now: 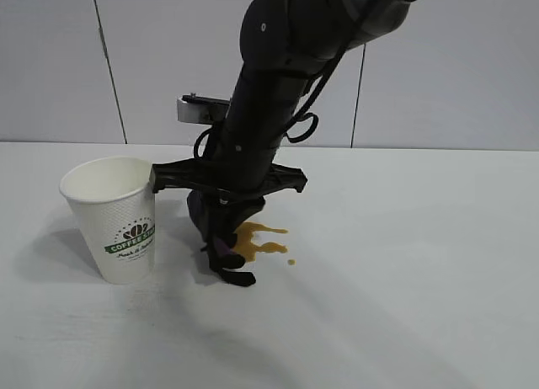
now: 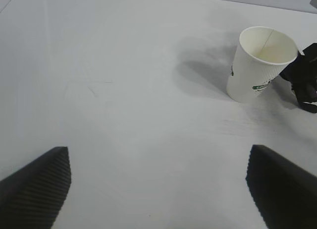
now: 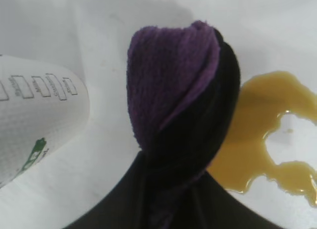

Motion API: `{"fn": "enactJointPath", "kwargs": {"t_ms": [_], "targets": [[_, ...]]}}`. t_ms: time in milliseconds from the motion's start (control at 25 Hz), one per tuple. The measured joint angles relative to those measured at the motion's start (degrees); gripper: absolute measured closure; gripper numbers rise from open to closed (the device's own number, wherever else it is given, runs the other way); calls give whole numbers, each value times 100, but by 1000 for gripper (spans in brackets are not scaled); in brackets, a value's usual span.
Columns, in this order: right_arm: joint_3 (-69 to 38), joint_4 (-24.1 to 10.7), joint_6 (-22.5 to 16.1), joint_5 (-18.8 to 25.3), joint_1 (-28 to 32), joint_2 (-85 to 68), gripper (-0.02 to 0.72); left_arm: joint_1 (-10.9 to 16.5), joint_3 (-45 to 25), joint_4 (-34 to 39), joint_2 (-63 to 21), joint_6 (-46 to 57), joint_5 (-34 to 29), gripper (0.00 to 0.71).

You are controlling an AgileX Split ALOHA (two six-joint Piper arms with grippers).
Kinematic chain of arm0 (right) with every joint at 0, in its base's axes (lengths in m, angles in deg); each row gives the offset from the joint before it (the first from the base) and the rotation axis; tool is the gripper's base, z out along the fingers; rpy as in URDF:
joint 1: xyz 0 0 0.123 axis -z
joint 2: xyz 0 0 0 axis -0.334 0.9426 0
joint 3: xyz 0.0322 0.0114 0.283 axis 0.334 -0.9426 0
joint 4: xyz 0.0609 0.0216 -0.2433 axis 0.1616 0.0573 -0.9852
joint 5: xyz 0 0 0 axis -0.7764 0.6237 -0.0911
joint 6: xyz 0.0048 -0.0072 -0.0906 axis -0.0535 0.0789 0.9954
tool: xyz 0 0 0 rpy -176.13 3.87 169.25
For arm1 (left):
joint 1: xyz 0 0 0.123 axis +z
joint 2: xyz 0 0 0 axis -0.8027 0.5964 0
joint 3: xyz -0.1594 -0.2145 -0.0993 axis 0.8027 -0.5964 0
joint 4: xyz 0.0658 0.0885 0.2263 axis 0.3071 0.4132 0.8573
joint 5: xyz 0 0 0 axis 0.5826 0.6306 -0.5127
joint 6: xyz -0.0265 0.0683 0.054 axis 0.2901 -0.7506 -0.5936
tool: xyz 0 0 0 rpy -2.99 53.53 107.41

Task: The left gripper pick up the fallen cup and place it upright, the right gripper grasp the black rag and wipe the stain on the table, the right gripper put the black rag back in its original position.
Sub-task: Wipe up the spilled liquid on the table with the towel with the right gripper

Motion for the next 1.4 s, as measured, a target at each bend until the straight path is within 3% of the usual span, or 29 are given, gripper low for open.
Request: {"fn": "enactJointPath", "kwargs": {"t_ms": [400, 680, 1200, 1400], "targets": [[0, -288, 55, 18, 0, 0, 597, 0, 0, 0, 0, 0, 0, 16], [0, -721, 23, 80, 0, 0, 597, 0, 0, 0, 0, 0, 0, 16], [-19, -585, -435, -76, 0, 195, 597, 0, 0, 0, 0, 0, 0, 16], [-19, -807, -481, -17, 0, 202, 597, 0, 0, 0, 0, 0, 0, 16]]}}
